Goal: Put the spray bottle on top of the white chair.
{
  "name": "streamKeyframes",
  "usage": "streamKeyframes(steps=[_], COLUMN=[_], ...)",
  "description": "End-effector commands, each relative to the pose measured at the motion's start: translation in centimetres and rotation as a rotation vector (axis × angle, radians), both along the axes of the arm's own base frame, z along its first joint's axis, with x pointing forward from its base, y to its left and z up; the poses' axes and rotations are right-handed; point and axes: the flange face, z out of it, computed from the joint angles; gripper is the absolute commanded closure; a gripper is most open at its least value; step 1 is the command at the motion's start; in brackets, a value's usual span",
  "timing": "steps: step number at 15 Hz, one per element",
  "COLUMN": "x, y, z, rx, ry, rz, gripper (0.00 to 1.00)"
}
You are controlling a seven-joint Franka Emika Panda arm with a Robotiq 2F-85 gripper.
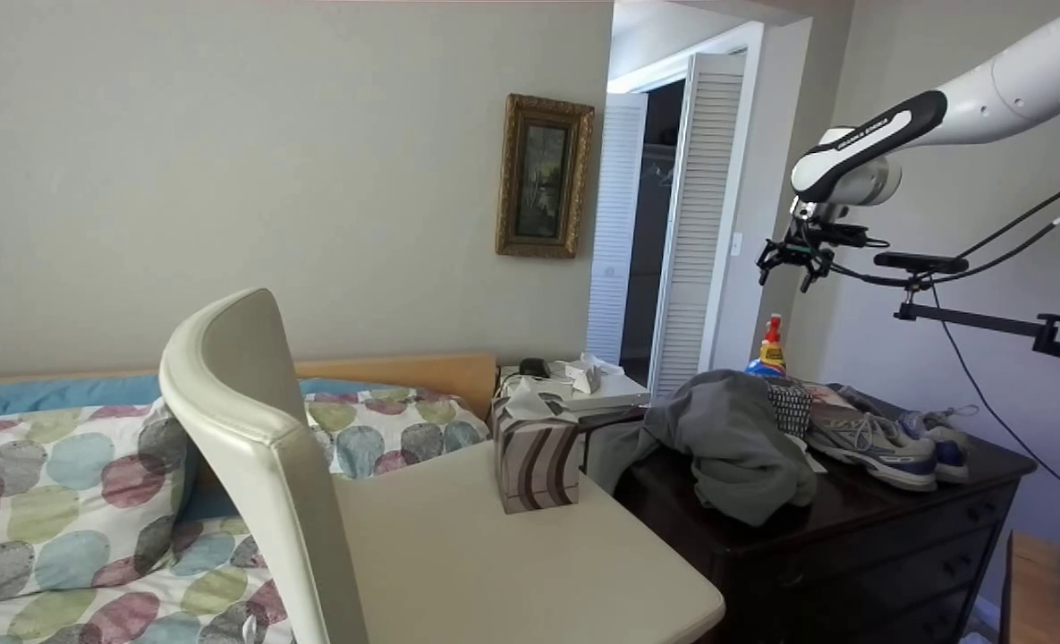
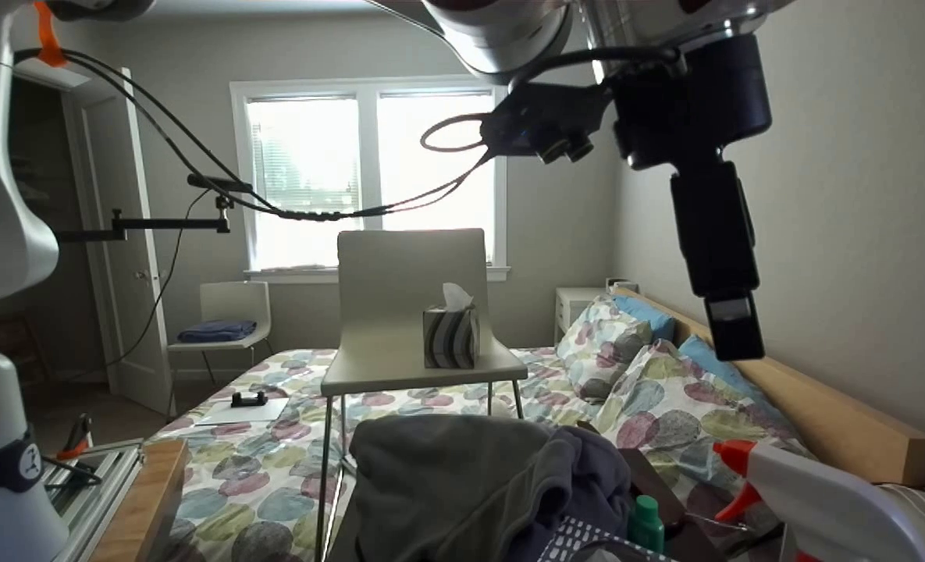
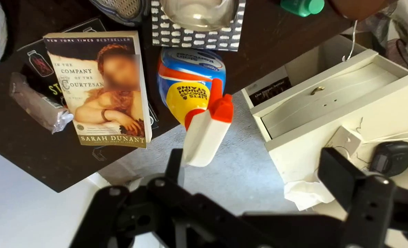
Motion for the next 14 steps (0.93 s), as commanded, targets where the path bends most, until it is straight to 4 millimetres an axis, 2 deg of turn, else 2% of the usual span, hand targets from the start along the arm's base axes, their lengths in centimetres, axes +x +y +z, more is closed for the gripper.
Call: streamKeyframes(steps=[1,4,10,14], x=[0.2,0.6,1.3,2.0], y=[-0.2,-0.6,-3.2,-4.2], z=[-0.1,-0.3,-3.5,-4.9], rx=[-0.001,-0.009,0.003,0.02], ry=[0.001,0.003,0.007,0.01], rz=[-0.005,-0.018,-0.062,-0.109], gripper=[0.0,0.0,0.0,0.0])
